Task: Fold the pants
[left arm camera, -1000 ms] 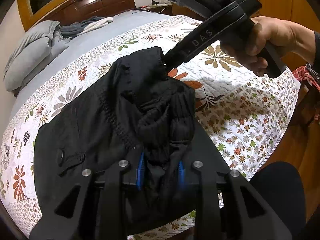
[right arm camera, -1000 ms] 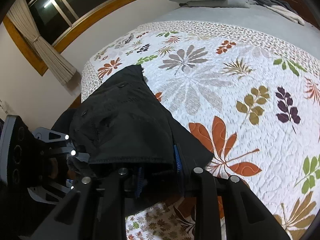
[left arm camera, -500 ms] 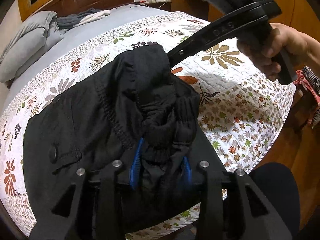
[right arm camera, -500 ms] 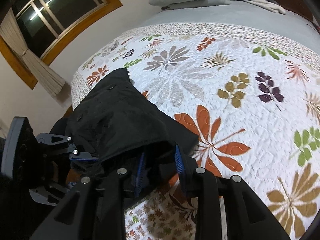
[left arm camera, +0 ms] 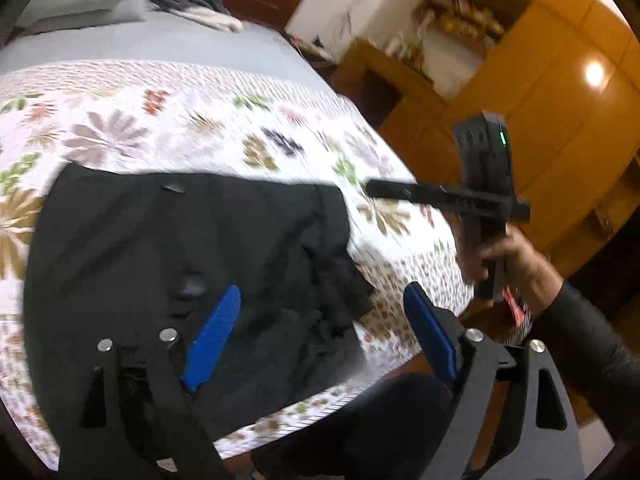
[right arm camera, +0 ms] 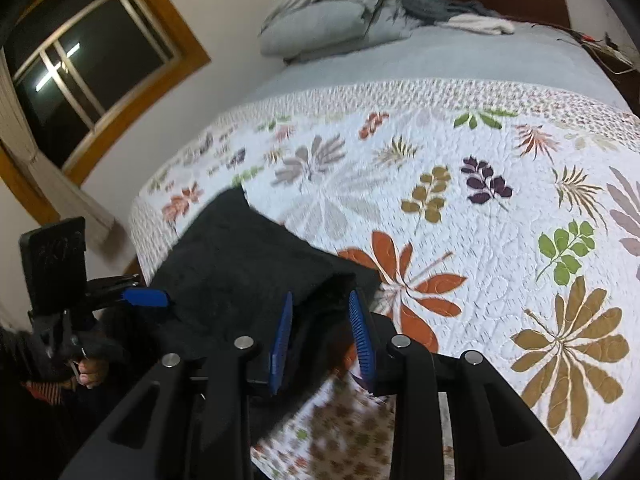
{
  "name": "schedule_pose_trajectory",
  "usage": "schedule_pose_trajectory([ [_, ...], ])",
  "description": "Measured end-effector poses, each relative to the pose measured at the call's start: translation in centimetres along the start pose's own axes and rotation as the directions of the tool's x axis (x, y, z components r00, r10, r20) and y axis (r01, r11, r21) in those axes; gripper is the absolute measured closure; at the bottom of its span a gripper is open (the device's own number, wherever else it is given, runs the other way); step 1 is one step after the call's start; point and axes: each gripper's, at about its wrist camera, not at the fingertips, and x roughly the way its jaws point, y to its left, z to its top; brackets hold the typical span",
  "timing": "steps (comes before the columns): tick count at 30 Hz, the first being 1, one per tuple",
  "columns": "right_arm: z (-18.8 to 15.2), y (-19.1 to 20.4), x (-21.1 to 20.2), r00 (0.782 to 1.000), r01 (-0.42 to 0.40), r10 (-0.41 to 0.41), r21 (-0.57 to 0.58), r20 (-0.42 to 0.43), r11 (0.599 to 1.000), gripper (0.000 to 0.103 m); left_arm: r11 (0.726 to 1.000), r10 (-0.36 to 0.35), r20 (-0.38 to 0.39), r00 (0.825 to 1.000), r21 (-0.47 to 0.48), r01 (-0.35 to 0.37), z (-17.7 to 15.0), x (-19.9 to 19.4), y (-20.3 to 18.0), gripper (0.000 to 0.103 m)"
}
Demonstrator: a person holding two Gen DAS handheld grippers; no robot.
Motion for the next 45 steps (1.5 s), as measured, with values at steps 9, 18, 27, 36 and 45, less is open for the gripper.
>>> schedule_pose_trajectory([
  [9, 0.6, 3.4, 3.2, 0.986, -0.158, 0.155, 0.061, 0.062, 0.985, 0.070, 0.989, 0.088, -0.003, 0.996, -0.123, -0.088, -0.8, -2.0, 7.8, 0.014],
  [18, -1.8, 1.0, 6.9, 0.995, -0.096, 0.101, 0.206, -0.011, 0.974, 0.070, 0.976, 0.038, -0.012, 0.999, -0.215, -0.040, -1.8, -1.7, 11.5, 0.013],
  [27, -5.8, 6.9, 2.1, 0.984, -0.158, 0.135, 0.202, 0.120, 0.967, 0.065, 0.949, -0.002, 0.072, 0.997, -0.315, 0.025, -2.1, -6.4, 13.6, 0.012],
  [36, -10.3, 4.9, 5.3, 0.993, -0.106, 0.083, 0.330, 0.082, 0.938, 0.072, 0.915, -0.004, 0.055, 0.998, -0.403, 0.026, -3.8, -8.9, 17.4, 0.012],
  [45, -10.1, 4.3, 1.1, 0.985, -0.161, 0.115, 0.442, 0.131, 0.882, 0.006, 0.832, -0.158, -0.006, 0.987, -0.540, 0.129, -2.7, -6.9, 22.7, 0.010],
])
